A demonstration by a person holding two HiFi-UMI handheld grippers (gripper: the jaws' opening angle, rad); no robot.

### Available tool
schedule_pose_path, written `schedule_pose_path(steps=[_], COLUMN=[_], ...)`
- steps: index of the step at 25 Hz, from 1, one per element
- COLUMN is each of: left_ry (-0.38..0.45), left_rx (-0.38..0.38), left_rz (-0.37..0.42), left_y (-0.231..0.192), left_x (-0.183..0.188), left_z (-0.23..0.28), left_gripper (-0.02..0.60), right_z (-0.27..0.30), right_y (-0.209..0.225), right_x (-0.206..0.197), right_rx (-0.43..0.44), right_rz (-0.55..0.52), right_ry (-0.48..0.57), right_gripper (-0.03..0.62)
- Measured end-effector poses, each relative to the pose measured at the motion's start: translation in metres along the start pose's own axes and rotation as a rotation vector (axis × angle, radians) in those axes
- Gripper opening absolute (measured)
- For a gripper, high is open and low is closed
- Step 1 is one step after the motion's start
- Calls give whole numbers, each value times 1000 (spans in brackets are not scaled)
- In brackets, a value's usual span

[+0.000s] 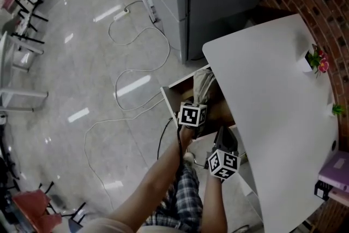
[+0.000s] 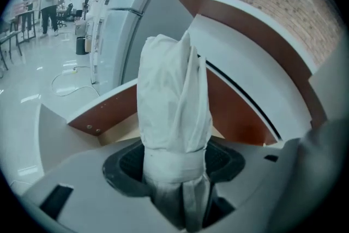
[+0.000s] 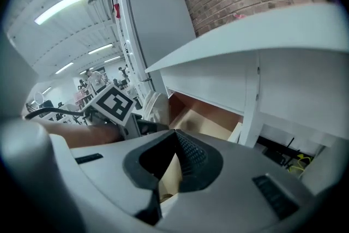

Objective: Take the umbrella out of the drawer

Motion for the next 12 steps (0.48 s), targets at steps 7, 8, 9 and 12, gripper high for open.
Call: schedule_pose_path(steps=[7,8,9,12], left_ry=[36,42,50,75], left_rx=[21,29,34,32], left_rz=[-47,-42,-28,25], left_y=[6,8,10,18], left_x=[24,27,32,43], left_z=[-63,-73,-84,-118], left_gripper=[282,282,282,282], right_z=[-23,-28,-32,-45], right_y=[-25,-29,-33,-44], right_x=[29,35,41,61], right_rx=[32,36,40,50], right_rz=[2,0,-1,-8], right_ry=[-3,-2,1,12], right_gripper=[20,20,20,20])
Point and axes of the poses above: the fingertips, and each gripper's own axes: z forward along the fingers, y to its right, x out of its top, the point moved 10 cm from there along -z, backward along the fingers, and after that the axes turned 11 degrees about y, right-handed, at the moved point
